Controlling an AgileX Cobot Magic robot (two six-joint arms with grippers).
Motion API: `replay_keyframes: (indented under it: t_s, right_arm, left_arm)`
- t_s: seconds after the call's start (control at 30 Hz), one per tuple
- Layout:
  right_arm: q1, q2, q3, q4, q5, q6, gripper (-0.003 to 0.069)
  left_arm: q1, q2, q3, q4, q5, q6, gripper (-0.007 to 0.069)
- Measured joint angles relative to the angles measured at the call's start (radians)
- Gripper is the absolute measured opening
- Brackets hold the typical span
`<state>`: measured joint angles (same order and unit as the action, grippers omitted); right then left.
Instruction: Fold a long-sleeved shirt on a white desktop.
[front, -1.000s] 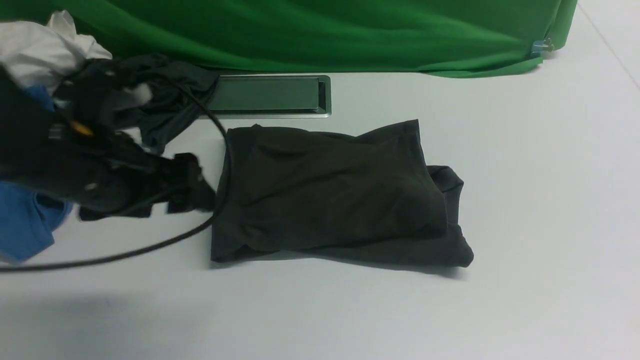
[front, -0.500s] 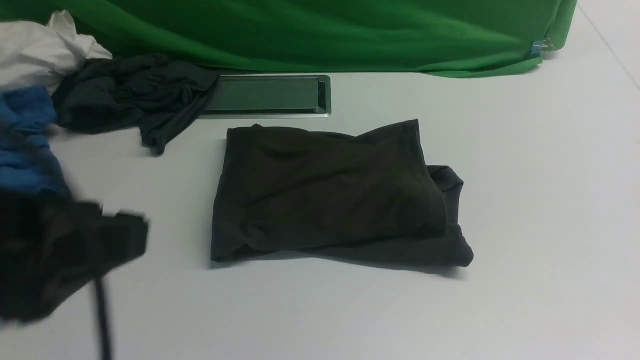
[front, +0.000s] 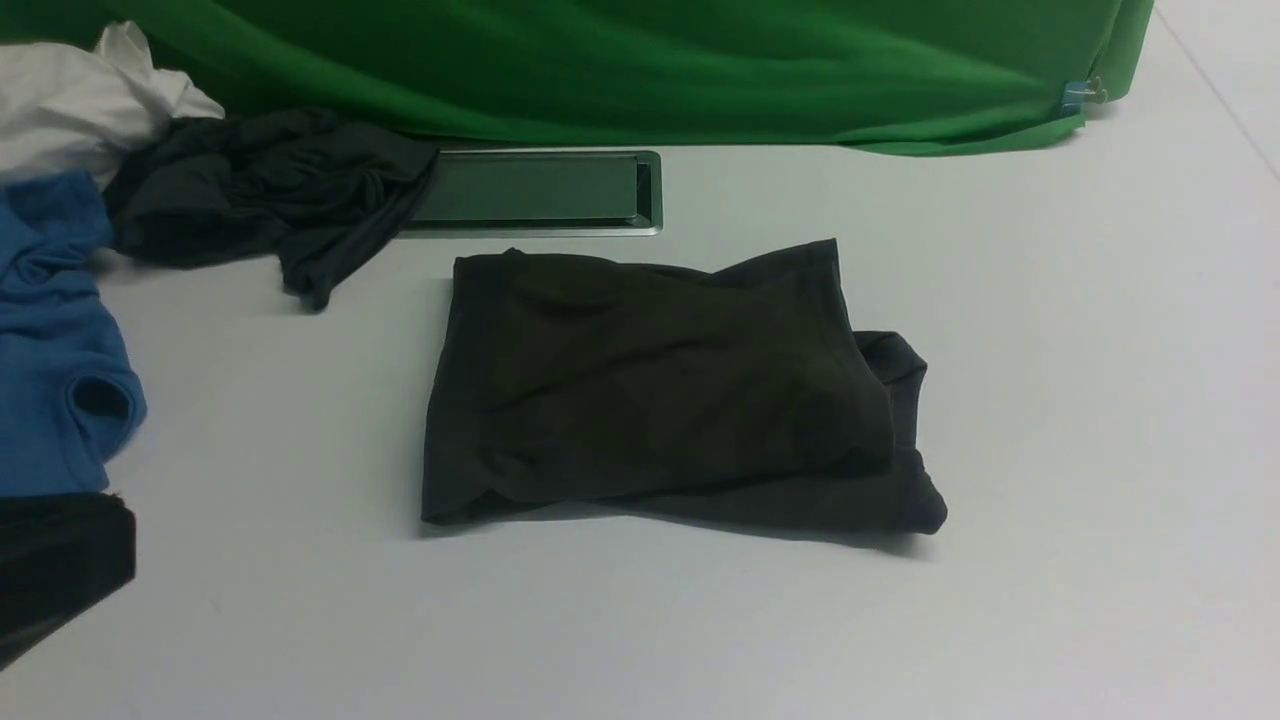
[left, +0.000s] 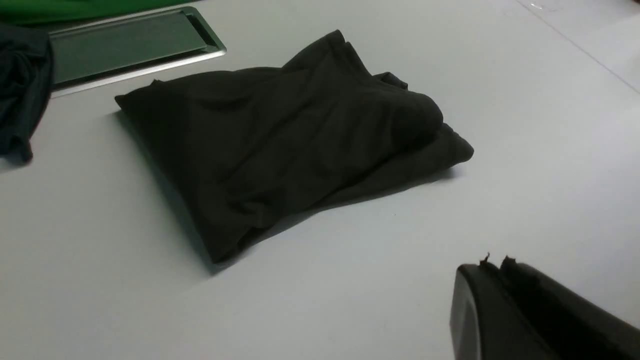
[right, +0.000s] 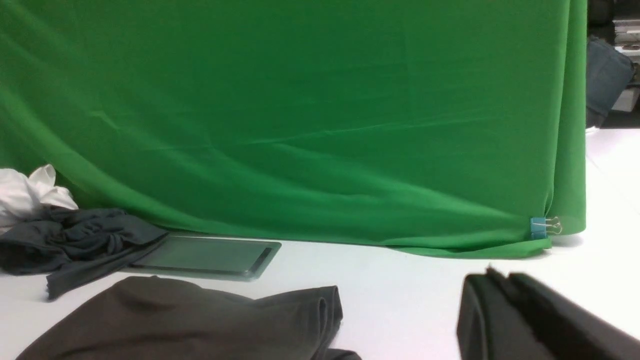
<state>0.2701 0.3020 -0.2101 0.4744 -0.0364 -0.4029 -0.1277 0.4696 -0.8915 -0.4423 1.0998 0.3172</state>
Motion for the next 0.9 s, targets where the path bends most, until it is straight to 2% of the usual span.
replay_keyframes:
  t_s: [0.6, 0.8, 0.9]
  right_arm:
    - [0.000, 0.000, 0.000, 0.000, 0.000, 0.000, 0.0077]
    - [0.000, 0.000, 0.000, 0.000, 0.000, 0.000, 0.0083]
    - [0.000, 0.000, 0.000, 0.000, 0.000, 0.000, 0.0091]
  left_arm:
    - [0.000, 0.000, 0.000, 0.001, -0.013, 0.003, 0.0017]
    - [0.000, 0.000, 0.001, 0.073, -0.125, 0.008, 0.0017]
    - [0.000, 0.002, 0.017, 0.140, -0.238, 0.008, 0.0017]
